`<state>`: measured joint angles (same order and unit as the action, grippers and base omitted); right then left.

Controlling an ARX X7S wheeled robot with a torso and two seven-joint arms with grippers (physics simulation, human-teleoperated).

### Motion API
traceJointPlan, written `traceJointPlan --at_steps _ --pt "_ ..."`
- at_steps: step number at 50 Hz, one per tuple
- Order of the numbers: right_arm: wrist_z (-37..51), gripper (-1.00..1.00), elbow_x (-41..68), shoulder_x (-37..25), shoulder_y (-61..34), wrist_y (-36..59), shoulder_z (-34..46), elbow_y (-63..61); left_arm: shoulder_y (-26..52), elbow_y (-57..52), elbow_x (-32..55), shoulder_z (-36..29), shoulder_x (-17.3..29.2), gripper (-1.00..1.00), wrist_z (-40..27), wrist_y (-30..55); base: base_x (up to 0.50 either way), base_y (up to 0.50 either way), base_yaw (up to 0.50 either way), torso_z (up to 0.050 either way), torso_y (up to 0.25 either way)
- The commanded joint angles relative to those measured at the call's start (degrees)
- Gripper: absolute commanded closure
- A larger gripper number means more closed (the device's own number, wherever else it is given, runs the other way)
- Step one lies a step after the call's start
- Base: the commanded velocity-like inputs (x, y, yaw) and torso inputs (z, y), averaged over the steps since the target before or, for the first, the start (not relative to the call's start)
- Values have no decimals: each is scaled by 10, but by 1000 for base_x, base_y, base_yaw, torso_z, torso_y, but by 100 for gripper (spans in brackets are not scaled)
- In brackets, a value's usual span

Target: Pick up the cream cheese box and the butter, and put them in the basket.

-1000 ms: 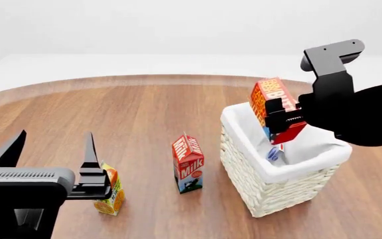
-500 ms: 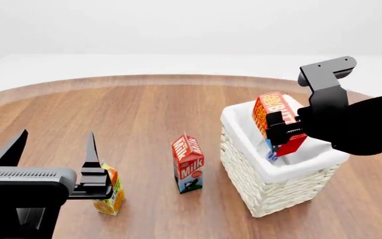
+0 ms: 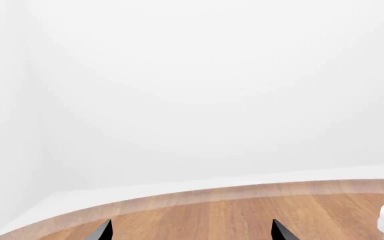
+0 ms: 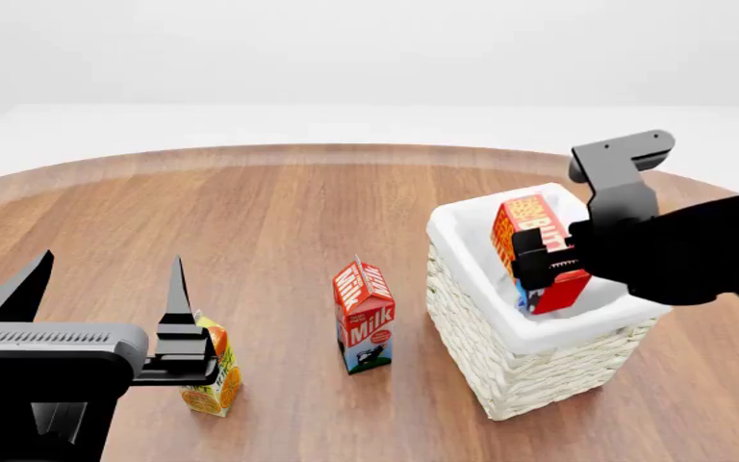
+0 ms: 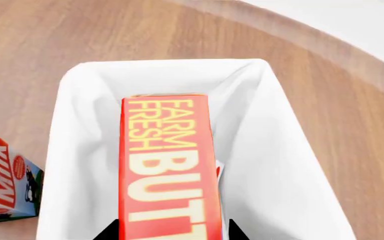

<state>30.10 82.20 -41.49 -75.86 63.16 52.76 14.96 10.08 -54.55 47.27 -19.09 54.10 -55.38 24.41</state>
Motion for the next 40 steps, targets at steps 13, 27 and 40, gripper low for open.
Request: traceJointPlan --at_steps 13,27,40 --pt "-14 100 -46 8 -1 -19 -1 23 -1 0 -1 -2 2 -100 -1 -3 0 0 0 0 2" --pt "-21 -100 -55 11 -5 -27 1 32 2 1 -2 -6 2 -100 -1 -3 0 0 0 1 1" --pt "-14 -100 -42 2 -10 -26 -10 16 5 3 -1 -8 1 -100 -1 -3 0 0 0 0 0"
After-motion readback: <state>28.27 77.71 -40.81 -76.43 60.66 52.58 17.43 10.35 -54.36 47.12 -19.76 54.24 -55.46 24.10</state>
